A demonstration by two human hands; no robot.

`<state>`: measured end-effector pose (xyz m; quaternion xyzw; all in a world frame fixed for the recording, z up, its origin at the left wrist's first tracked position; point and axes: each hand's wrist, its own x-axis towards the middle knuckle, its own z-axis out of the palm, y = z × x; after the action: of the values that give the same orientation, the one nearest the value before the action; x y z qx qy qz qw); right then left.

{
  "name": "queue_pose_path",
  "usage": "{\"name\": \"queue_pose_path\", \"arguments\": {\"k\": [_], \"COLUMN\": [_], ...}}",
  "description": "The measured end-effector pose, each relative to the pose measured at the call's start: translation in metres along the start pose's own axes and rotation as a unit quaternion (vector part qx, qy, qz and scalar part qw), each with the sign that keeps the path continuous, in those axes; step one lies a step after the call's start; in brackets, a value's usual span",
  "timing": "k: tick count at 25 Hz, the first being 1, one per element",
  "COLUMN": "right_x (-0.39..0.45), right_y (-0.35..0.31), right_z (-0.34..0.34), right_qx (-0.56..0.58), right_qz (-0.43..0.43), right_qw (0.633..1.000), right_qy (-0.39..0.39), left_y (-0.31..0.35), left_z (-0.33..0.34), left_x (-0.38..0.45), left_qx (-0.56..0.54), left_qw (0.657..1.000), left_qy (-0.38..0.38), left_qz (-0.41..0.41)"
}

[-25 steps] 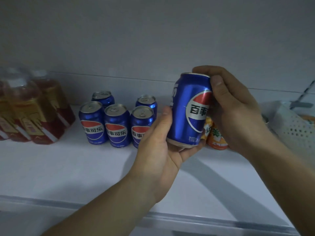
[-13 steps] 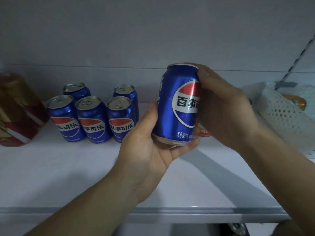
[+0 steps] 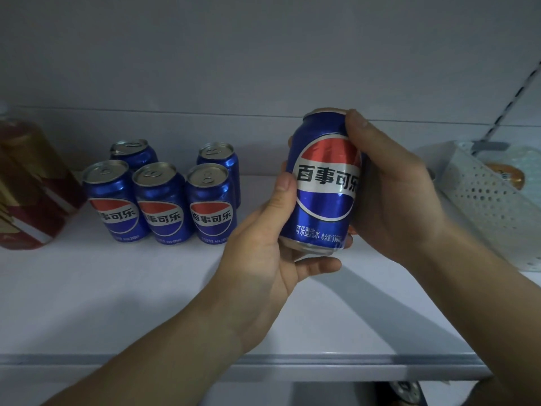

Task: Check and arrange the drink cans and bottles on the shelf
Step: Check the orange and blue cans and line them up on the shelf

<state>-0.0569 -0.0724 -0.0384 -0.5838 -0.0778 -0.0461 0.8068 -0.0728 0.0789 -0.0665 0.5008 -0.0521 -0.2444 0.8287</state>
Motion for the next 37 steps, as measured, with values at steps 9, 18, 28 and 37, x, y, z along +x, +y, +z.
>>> {"name": "queue_pose_path", "arguments": {"k": [9,18,28,37], "right_x": [-0.0013,-0.0023,-0.0046,-0.0056], "right_y": [-0.001,-0.0028,-0.0065,-0.0065], "right_z": [-0.0027,-0.0015,0.0027,0.0014], "right_qx": [0.006,0.018,-0.011,-0.013], "right_qz": [-0.031,-0.03,-0.048,-0.06], "right_qw": [0.999,0.999,0.999,0.998], "right_qy": [-0.014,-0.025,-0.003,-0.014], "left_y": [0.0018,0.0048,0.0049,0.0027], "left_z": [0.0008,-0.0016,0.0022,-0.0014], "left_x": [0.0023,0.0029,0.0022,0.004], "left_qx": [0.028,0.034,0.024,0.03], "left_qw": [0.999,0.999,0.999,0.999], "left_qy": [0.022,0.021,0.023,0.018], "left_qz": [-0.002,0.002,0.012,0.018]}}
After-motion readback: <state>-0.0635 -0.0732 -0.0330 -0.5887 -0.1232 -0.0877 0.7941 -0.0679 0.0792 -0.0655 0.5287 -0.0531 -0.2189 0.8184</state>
